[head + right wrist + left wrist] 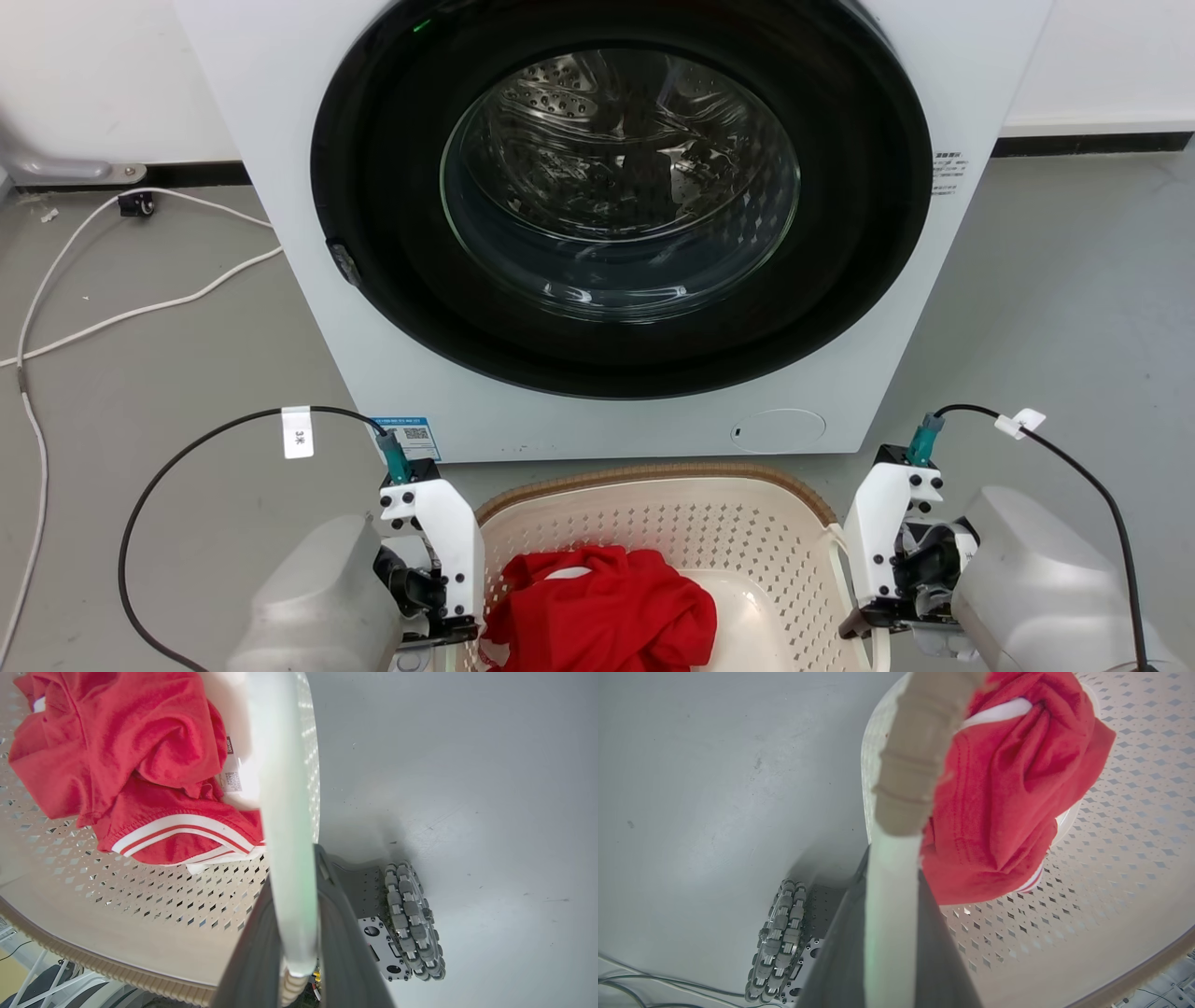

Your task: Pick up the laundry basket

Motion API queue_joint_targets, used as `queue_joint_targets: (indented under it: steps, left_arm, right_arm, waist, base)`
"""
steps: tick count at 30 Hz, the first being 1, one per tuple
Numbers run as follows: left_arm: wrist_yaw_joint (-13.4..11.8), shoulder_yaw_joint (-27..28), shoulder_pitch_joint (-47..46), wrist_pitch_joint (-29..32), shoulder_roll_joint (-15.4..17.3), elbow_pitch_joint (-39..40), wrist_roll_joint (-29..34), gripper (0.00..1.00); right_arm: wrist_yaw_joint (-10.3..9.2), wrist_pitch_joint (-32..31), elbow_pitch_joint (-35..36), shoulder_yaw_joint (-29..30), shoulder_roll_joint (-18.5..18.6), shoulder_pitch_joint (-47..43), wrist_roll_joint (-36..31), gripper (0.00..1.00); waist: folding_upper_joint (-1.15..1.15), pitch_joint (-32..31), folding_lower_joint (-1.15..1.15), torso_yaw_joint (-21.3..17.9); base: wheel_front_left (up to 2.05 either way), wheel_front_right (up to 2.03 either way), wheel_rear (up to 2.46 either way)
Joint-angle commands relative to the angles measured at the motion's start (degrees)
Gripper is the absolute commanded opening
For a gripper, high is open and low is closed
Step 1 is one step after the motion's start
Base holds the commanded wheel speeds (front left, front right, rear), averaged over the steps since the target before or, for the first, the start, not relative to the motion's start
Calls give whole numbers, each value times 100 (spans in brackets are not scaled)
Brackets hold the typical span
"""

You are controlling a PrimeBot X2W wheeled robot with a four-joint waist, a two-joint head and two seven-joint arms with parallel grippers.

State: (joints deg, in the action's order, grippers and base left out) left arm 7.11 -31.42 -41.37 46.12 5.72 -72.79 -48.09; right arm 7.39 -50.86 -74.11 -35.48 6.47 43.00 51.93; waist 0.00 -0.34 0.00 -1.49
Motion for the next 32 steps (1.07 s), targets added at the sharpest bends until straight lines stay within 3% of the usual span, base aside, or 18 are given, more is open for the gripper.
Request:
queue_joint_targets:
  steps: [1,32]
  left_arm:
    - [64,-6,-13,-16,-151,46,-79,0]
    - [67,-242,-24,-79,-175,61,-275,0]
  right_arm:
    - [19,16,45,69,-153,-60,25,0]
    - [19,-48,45,586,-201,-166,-411,0]
  waist:
    - [0,-7,0,2]
    - [0,-39,0,48]
  base:
    - [0,0,0]
    - [0,0,0]
